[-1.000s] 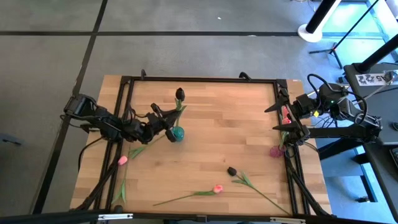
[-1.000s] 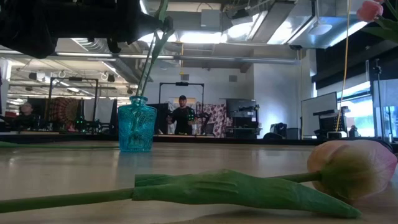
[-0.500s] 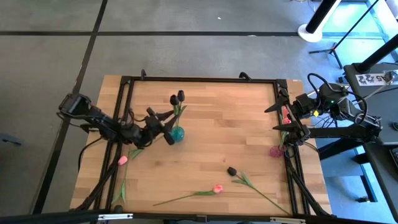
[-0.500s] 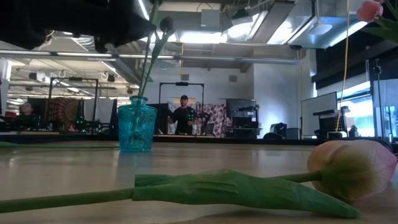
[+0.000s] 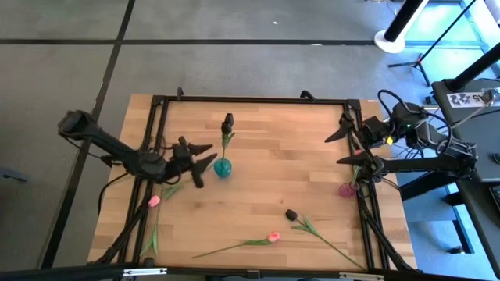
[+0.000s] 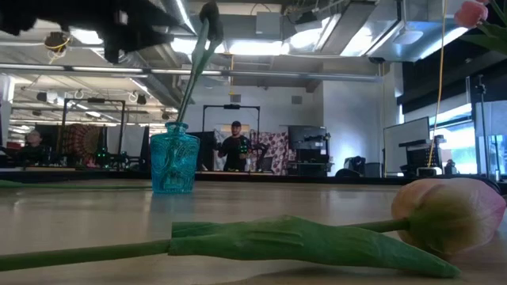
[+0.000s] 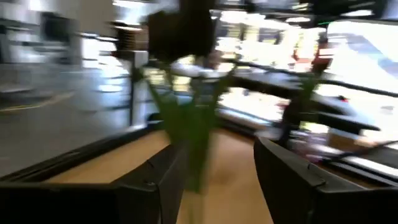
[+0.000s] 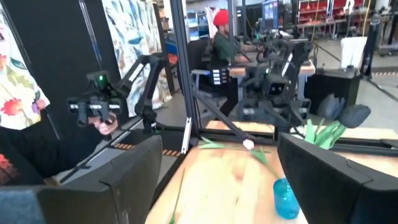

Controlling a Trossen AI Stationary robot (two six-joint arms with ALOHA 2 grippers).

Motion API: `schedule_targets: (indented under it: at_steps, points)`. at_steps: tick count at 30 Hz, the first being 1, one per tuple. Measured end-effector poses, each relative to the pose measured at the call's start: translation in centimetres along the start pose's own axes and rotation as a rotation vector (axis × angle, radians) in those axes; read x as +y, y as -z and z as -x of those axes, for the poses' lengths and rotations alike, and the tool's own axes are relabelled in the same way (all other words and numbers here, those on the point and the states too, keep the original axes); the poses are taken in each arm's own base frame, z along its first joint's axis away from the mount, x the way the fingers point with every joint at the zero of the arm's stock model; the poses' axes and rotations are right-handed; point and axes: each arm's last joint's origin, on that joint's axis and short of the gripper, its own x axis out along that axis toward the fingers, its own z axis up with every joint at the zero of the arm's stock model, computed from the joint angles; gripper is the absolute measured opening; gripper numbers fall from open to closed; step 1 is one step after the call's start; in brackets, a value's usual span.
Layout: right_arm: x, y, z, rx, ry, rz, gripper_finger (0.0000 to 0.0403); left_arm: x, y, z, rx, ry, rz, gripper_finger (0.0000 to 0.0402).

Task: Sort flowers into vase by color
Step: Put the pink tulip into the purple vase

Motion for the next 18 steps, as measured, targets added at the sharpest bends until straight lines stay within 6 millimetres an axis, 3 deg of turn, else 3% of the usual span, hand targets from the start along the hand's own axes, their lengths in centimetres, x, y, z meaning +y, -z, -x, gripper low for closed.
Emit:
schedule_targets:
  at_steps: [5, 9, 13, 18]
  points:
    - [-0.1, -0.4, -0.2, -0.04, -0.013, 0.024, 0.0319, -1.0, -1.7, 2.0, -0.009, 0.418, 0.077, 0.0181]
    - [0.2, -0.9, 0.1, -0.082, -0.017, 0.049, 0.0319, -2.7, -1.8, 3.2, -0.019, 0.69, 0.114, 0.0181]
    - [0.3, -1.4, 0.3, -0.129, -0.022, 0.069, 0.0319, -5.0, -0.5, 3.5, -0.034, 0.775, 0.072, 0.0181]
    - [0.5, -1.6, 0.6, -0.152, -0.028, 0.047, 0.0319, -9.9, 0.9, 2.2, 0.044, 0.764, -0.021, 0.0181]
